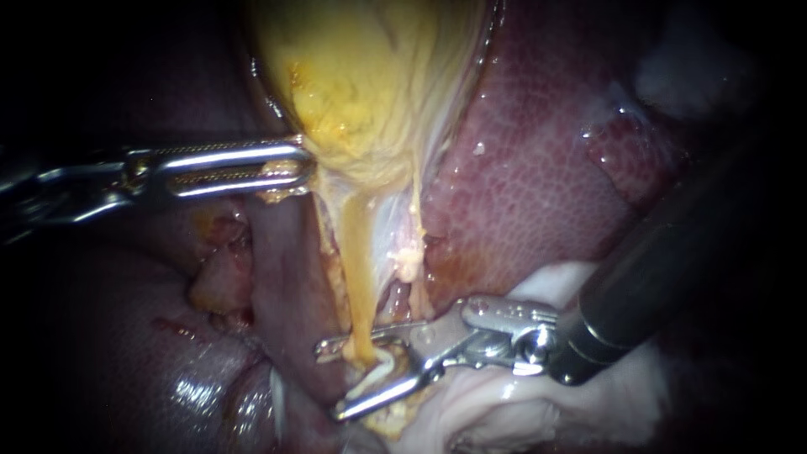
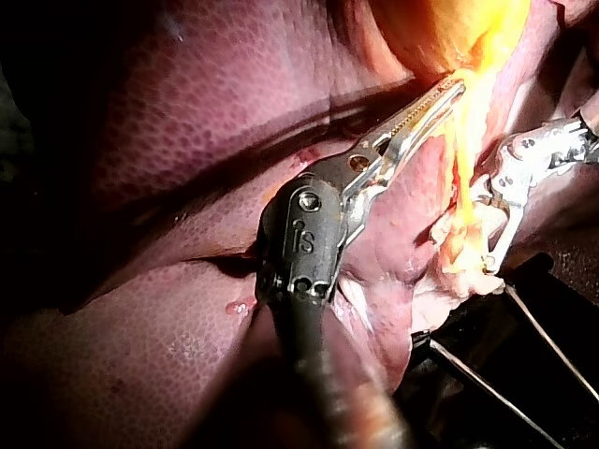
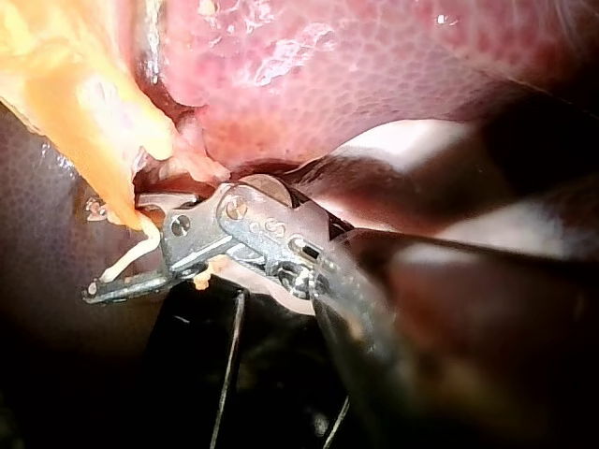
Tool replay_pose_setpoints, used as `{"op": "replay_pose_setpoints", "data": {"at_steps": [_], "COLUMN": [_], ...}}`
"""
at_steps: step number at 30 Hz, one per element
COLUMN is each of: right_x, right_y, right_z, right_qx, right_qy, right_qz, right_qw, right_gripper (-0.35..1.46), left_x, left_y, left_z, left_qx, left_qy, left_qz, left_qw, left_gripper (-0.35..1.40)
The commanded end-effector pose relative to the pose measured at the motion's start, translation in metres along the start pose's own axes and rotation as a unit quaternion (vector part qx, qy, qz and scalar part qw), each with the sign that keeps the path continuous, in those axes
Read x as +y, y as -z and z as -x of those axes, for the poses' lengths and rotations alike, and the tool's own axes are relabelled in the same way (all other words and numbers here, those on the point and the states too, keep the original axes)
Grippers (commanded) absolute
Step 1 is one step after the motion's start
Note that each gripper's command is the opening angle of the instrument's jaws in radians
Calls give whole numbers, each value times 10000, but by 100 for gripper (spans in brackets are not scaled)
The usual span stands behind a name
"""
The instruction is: Clipping first clip left tube
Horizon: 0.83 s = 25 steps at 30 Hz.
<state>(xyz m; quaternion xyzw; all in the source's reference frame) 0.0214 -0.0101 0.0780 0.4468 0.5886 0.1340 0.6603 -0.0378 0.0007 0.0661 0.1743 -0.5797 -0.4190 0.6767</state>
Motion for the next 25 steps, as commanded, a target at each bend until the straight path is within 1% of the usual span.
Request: {"op": "replay_pose_setpoints", "data": {"at_steps": [1,2,4,5,6,7,8,9,13,25], "right_x": [1,2,3,4,5,4,5,7,13,12], "right_y": [0,1,2,4,7,11,14,17,19,22], "right_z": [1,2,4,6,7,8,9,9,12,13], "right_qx": [-2,10,-41,-54,-107,-252,-426,-448,-426,-426], "right_qy": [4,7,7,8,8,0,-7,-2,3,-27], "right_qz": [-2,-7,37,49,28,-98,-63,14,48,43], "right_qw": [10000,10000,10000,10000,9999,9996,9991,9990,9991,9991], "right_gripper": [56,55,53,45,28,0,-21,-35,-35,-35], "left_x": [-1,-2,-3,-3,-3,-4,-4,-5,-6,-7], "left_y": [1,1,1,1,2,2,2,3,4,8], "left_z": [1,1,2,2,2,2,2,2,4,5], "left_qx": [1,1,1,1,1,1,2,2,4,7], "left_qy": [3,3,4,4,4,4,4,5,10,10], "left_qz": [2,2,3,2,3,2,2,1,-3,-9], "left_qw": [10000,10000,10000,10000,10000,10000,10000,10000,10000,10000], "left_gripper": [-35,-35,-35,-35,-35,-35,-35,-35,-35,-35]}}
